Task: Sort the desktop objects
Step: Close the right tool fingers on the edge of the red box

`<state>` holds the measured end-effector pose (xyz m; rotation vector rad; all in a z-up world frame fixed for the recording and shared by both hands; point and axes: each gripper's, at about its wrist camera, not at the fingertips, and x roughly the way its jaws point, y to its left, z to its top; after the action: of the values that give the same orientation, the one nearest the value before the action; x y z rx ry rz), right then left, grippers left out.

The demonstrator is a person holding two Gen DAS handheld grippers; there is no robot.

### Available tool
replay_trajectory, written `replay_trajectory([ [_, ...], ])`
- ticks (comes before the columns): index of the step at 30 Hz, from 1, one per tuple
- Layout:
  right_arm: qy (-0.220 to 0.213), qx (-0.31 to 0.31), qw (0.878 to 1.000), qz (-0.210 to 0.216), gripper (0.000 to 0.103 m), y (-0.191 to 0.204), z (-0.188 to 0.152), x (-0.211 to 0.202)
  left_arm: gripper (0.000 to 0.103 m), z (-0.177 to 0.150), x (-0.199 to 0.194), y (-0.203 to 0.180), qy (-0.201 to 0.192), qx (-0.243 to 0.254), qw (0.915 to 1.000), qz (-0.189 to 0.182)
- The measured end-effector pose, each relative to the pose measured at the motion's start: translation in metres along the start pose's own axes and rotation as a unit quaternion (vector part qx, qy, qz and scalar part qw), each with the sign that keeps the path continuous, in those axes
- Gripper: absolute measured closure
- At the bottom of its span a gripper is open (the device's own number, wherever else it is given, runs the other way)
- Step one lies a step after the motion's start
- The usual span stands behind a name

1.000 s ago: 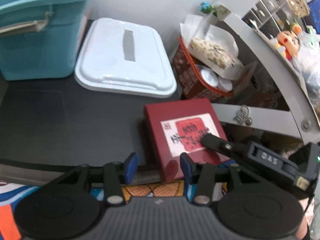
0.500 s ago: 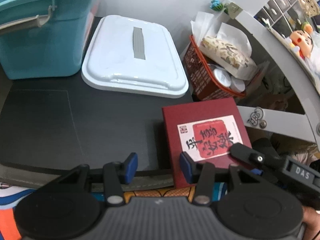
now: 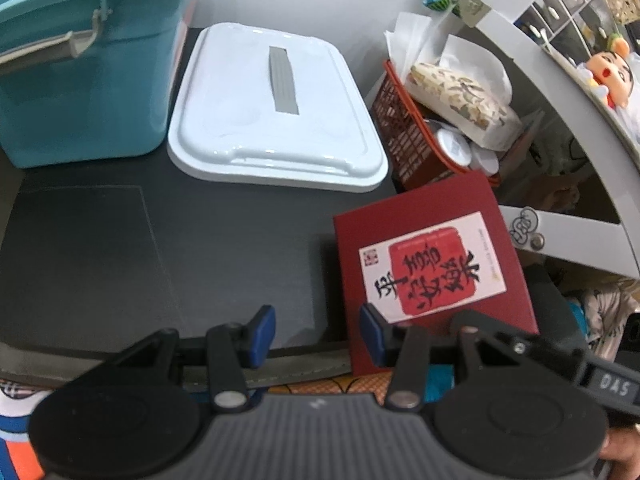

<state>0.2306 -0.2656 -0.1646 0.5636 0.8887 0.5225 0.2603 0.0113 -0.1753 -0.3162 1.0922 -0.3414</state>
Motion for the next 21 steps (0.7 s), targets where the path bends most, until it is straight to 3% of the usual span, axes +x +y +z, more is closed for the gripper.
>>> replay_trajectory([
  [4,0.005,-0.004,1.0,-0.023,0.052,-0.001,-0.001,0.006,0.053,-0.005,0.0,-0.01,-0.008,-0.012,0.9999,0.006],
  [21,-0.002,-0.024,0.999,-0.026,0.055,0.004,-0.003,0.015,0.053,-0.002,0.006,-0.004,-0.009,-0.013,0.9998,-0.012],
])
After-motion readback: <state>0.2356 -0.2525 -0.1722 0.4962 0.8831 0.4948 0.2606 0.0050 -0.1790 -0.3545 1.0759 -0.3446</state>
